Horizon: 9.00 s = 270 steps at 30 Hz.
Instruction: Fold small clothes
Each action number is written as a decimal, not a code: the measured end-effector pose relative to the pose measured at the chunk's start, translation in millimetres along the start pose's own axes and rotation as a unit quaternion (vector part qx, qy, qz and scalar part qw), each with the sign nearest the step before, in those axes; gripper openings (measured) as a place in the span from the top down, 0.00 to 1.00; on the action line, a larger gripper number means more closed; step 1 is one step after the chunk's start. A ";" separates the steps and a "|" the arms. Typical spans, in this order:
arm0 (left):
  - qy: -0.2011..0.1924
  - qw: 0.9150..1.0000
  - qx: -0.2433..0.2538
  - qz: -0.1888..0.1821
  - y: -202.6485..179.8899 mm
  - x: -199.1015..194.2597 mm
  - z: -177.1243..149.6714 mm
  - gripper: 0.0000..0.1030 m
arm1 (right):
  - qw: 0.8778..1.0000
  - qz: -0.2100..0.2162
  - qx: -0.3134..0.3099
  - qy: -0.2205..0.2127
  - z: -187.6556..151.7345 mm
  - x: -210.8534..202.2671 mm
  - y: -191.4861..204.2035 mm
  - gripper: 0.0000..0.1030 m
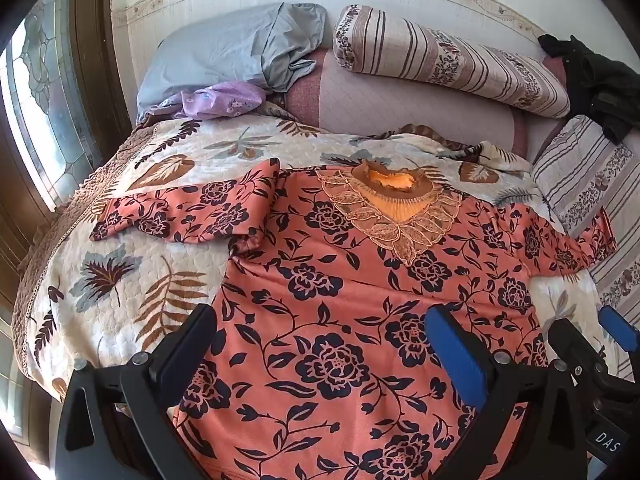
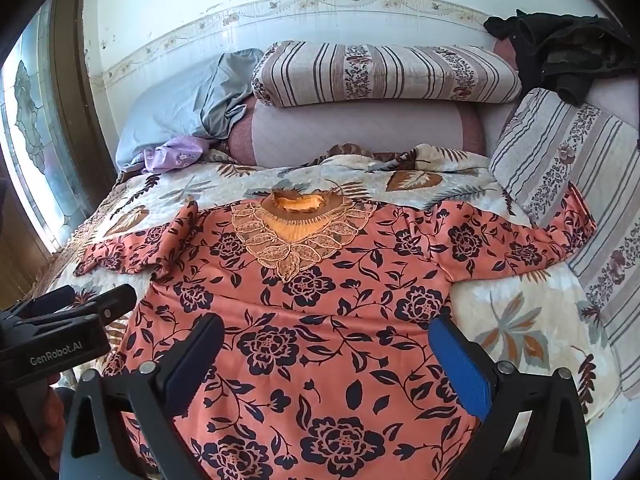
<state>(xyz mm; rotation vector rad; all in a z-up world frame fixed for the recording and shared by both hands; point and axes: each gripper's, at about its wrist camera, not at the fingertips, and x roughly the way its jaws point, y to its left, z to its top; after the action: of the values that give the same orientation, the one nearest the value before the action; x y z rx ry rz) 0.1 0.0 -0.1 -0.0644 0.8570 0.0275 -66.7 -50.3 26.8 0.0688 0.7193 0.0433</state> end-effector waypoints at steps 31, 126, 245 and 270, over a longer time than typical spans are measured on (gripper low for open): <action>0.016 1.000 -0.003 -0.012 6.6 22.7 -3.9 0.00 | 0.998 0.065 0.019 0.002 3.0 13.4 -15.1 0.00; 0.009 0.992 -0.066 -0.103 9.6 152.5 102.5 0.93 | 0.929 0.275 0.240 0.066 -42.8 158.3 -134.0 0.06; 0.041 0.978 0.075 -0.192 -98.4 157.3 97.0 0.92 | 0.975 0.176 0.128 0.038 -59.4 169.8 -97.8 0.03; 0.049 0.957 -0.231 -0.169 169.9 153.2 31.9 0.22 | 0.931 0.169 0.228 0.228 43.1 276.2 -71.4 0.82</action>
<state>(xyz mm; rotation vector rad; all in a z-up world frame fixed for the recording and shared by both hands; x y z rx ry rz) 115.9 171.4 -102.8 -0.6560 0.9154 -0.0988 170.4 -106.0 -127.8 0.6472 1.1662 0.2274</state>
